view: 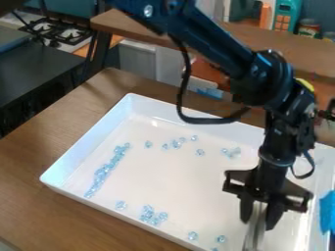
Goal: Sweep into pile
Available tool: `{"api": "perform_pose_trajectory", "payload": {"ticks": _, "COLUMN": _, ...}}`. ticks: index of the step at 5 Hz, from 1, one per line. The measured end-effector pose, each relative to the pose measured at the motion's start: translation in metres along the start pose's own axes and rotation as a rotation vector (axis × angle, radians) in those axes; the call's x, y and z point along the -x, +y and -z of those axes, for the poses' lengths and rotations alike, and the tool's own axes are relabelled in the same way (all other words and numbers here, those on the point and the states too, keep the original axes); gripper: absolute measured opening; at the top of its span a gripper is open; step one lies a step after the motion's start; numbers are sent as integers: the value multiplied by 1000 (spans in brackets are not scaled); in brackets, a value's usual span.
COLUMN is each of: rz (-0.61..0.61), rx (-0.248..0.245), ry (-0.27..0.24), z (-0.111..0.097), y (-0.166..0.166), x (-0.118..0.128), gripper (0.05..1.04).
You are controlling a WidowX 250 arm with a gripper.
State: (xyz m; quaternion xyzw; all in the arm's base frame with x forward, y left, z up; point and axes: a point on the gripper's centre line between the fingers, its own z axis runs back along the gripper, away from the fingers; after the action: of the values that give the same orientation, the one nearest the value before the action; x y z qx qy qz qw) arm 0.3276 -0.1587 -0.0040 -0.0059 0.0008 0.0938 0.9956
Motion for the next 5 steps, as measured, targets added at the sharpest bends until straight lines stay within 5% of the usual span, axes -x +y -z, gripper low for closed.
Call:
{"api": "perform_pose_trajectory", "payload": {"ticks": 2, "rz": 17, "rx": 17, "ry": -30, "z": 10, "y": 20, "x": 6, "gripper": 378}}
{"api": "perform_pose_trajectory", "payload": {"ticks": 5, "rz": 39, "rx": 17, "ry": -39, "z": -3, "y": 87, "x": 1, "gripper": 378}}
